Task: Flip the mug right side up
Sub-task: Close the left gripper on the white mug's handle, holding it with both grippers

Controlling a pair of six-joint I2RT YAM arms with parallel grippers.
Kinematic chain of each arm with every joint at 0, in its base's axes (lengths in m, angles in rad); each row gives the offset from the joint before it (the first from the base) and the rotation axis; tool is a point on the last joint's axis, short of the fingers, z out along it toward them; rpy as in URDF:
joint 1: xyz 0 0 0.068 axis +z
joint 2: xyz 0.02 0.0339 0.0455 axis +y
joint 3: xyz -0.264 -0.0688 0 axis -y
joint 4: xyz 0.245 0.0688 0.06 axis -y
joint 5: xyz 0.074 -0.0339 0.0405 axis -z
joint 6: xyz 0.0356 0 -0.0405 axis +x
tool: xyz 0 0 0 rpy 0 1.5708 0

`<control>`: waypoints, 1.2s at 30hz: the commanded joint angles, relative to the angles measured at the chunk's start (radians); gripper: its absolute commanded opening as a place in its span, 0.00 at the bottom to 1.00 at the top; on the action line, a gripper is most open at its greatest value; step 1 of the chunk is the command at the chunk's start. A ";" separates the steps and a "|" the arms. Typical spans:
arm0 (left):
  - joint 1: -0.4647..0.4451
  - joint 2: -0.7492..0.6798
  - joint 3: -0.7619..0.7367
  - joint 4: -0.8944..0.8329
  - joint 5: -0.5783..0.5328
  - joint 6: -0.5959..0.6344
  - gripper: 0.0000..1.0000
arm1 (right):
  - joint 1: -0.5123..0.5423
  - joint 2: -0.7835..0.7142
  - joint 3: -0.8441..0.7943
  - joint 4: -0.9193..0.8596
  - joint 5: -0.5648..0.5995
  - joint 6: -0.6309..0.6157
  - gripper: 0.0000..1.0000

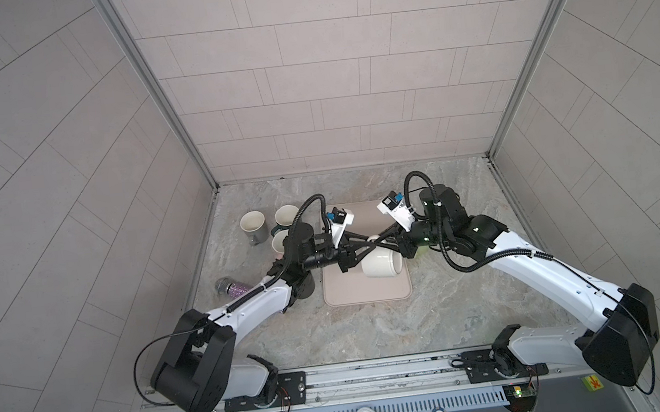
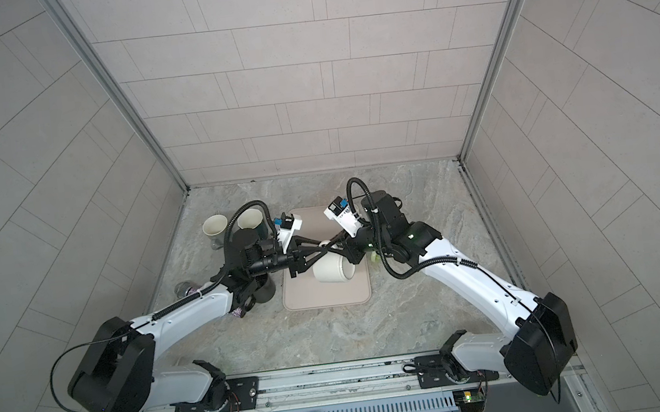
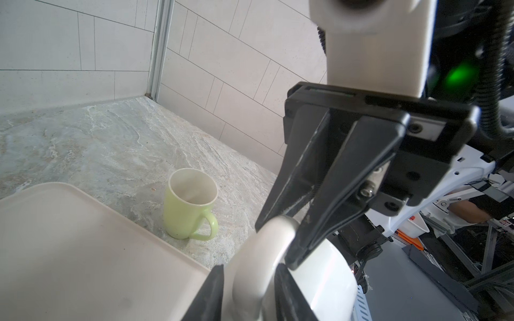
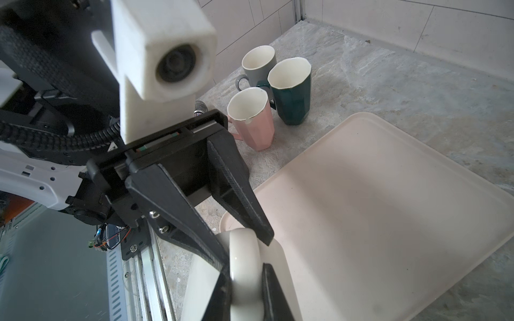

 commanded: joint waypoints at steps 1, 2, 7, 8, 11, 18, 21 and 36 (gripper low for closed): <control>0.003 0.016 0.030 0.081 0.044 -0.033 0.34 | 0.001 -0.043 0.003 0.096 -0.025 0.007 0.00; 0.002 0.019 0.029 0.090 0.049 -0.041 0.34 | 0.001 -0.046 -0.001 0.103 -0.017 0.006 0.00; 0.002 0.028 0.031 0.103 0.067 -0.058 0.29 | 0.000 -0.051 -0.014 0.136 -0.006 0.018 0.00; 0.003 0.028 0.031 0.108 0.067 -0.061 0.26 | 0.000 -0.050 -0.015 0.143 -0.005 0.019 0.00; 0.002 0.033 0.034 0.117 0.074 -0.069 0.23 | 0.000 -0.042 -0.017 0.156 -0.006 0.022 0.00; 0.001 0.027 0.032 0.132 0.083 -0.092 0.11 | 0.000 -0.033 -0.019 0.187 0.005 0.033 0.00; 0.001 0.017 0.029 0.131 0.074 -0.096 0.11 | 0.000 -0.029 -0.023 0.198 0.009 0.038 0.00; 0.001 -0.007 0.053 0.063 0.004 -0.094 0.00 | 0.013 -0.023 -0.031 0.187 0.035 0.016 0.00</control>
